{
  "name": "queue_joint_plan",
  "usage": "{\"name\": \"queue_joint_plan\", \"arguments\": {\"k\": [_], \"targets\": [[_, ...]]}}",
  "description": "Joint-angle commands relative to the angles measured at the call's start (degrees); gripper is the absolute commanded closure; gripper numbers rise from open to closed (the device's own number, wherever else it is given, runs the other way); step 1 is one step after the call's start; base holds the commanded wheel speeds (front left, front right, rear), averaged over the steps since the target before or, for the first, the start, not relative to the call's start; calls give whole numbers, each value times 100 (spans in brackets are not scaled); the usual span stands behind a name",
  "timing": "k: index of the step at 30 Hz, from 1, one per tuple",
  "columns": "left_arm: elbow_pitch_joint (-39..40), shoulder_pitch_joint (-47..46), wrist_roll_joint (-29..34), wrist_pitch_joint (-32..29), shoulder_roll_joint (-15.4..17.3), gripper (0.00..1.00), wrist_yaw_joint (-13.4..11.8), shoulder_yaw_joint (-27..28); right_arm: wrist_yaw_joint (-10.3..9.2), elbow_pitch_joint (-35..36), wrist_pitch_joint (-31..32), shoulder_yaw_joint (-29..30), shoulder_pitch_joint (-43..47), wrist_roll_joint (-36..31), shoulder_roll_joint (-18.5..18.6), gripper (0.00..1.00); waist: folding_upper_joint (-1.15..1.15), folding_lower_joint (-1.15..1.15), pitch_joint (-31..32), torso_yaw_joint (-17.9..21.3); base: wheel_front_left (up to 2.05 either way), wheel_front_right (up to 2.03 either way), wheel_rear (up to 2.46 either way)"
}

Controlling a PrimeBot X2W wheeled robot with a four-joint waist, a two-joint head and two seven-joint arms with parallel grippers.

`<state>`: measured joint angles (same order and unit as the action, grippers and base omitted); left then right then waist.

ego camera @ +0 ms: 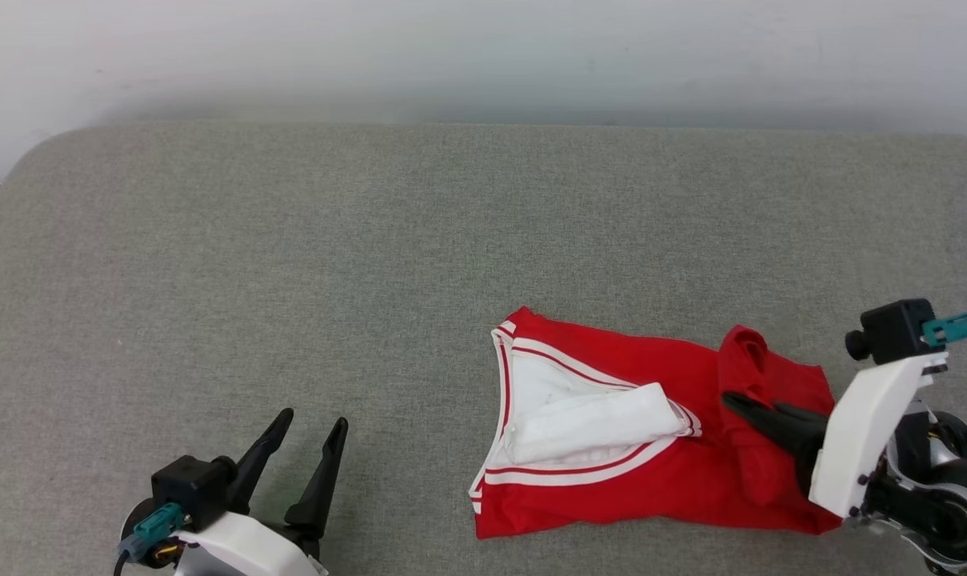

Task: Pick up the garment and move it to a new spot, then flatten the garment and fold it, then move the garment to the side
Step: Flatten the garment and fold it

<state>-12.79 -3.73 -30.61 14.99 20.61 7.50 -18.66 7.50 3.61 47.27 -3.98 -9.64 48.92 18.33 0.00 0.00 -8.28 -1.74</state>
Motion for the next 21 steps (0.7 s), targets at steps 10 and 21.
{"name": "queue_joint_plan", "arguments": {"k": [10, 21], "targets": [[-143, -169, -104, 24, 9, 0, -4, -176, -4, -654, -45, -515, -878, -640, -594, 100, 0, 0, -33, -89, 0, 0, 0], [-341, -332, -197, 24, -29, 0, -4, -422, -5, -1756, -441, -1289, -1606, -924, -1029, 100, 0, 0, -89, -253, 0, 0, 0]]}}
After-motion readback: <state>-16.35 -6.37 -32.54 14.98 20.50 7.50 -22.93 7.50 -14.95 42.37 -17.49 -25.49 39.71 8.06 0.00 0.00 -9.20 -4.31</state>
